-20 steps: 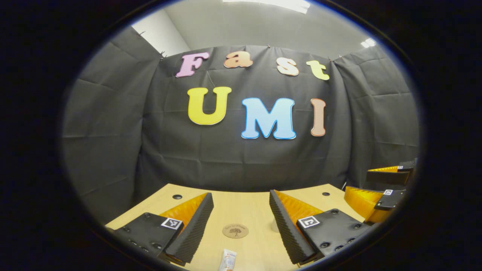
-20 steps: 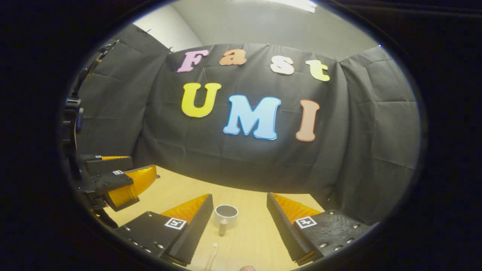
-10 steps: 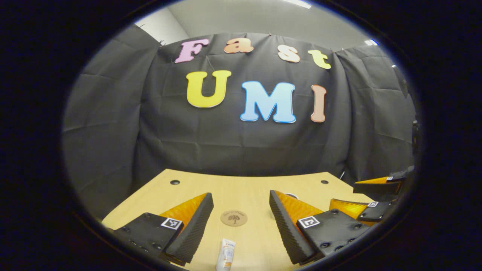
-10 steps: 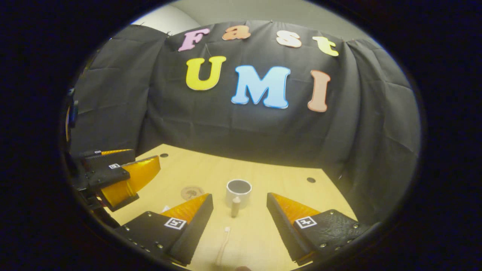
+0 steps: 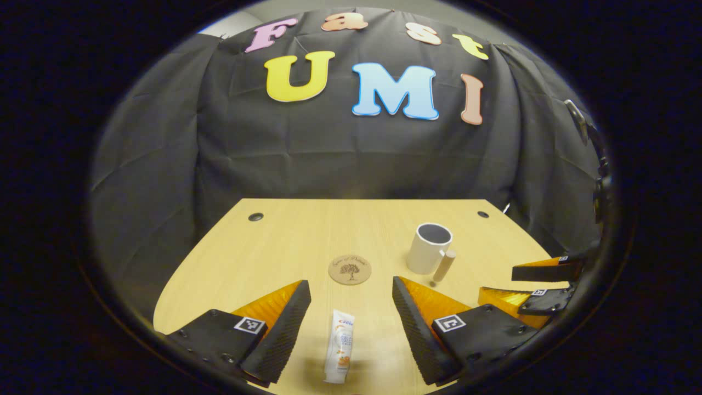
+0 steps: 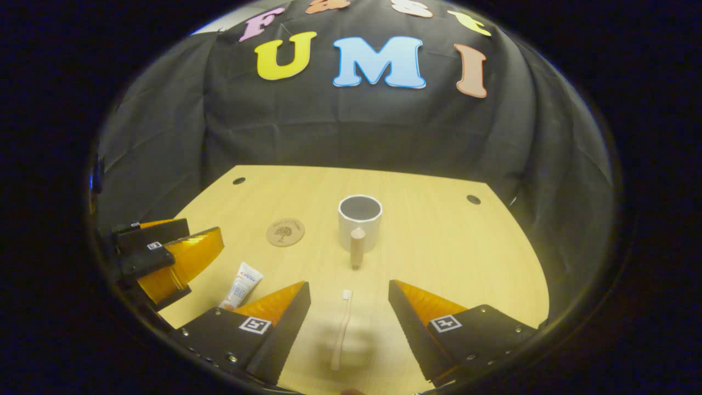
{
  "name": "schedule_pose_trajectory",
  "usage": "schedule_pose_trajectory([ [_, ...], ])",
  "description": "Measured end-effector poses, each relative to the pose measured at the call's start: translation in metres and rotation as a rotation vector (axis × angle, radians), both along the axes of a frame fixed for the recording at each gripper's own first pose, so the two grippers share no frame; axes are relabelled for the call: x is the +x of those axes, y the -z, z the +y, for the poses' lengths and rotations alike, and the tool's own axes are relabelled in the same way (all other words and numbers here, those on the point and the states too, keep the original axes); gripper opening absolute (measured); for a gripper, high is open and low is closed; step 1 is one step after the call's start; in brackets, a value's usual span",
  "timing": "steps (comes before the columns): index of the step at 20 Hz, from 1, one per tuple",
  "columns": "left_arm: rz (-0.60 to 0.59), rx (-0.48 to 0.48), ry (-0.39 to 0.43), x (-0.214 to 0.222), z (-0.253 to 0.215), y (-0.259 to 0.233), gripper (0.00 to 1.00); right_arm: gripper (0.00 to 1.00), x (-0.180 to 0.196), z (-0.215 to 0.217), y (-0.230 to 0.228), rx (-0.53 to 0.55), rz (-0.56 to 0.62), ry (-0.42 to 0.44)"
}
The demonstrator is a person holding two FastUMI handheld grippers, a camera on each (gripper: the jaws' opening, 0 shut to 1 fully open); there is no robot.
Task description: Put the toothbrush and toothpaste on the desktop into the cup, then pick up the cup and place it on the coaster on the desktop.
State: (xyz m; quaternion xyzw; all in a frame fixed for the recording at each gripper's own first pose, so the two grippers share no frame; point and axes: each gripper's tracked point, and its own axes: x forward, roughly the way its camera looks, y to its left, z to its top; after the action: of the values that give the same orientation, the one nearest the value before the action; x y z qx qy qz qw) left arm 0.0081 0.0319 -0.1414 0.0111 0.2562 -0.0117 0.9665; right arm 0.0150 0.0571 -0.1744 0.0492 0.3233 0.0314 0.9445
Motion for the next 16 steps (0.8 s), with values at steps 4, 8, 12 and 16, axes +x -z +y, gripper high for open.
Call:
schedule_pose_trajectory([
  [4,0.132,0.016,0.010,-0.002,-0.001,0.032,0.96,0.89,-0.006,0.012,0.031,0.043,0.146,-0.026],
  [8,0.254,0.035,0.005,-0.012,0.008,0.059,0.96,0.91,-0.009,0.023,0.056,0.063,0.251,-0.051],
  [12,0.412,0.036,-0.014,-0.022,0.020,0.098,0.96,0.92,-0.014,0.032,0.074,0.073,0.331,-0.072],
  [16,0.551,-0.013,-0.030,-0.035,0.022,0.127,0.98,0.92,-0.017,0.036,0.090,0.090,0.401,-0.074],
])
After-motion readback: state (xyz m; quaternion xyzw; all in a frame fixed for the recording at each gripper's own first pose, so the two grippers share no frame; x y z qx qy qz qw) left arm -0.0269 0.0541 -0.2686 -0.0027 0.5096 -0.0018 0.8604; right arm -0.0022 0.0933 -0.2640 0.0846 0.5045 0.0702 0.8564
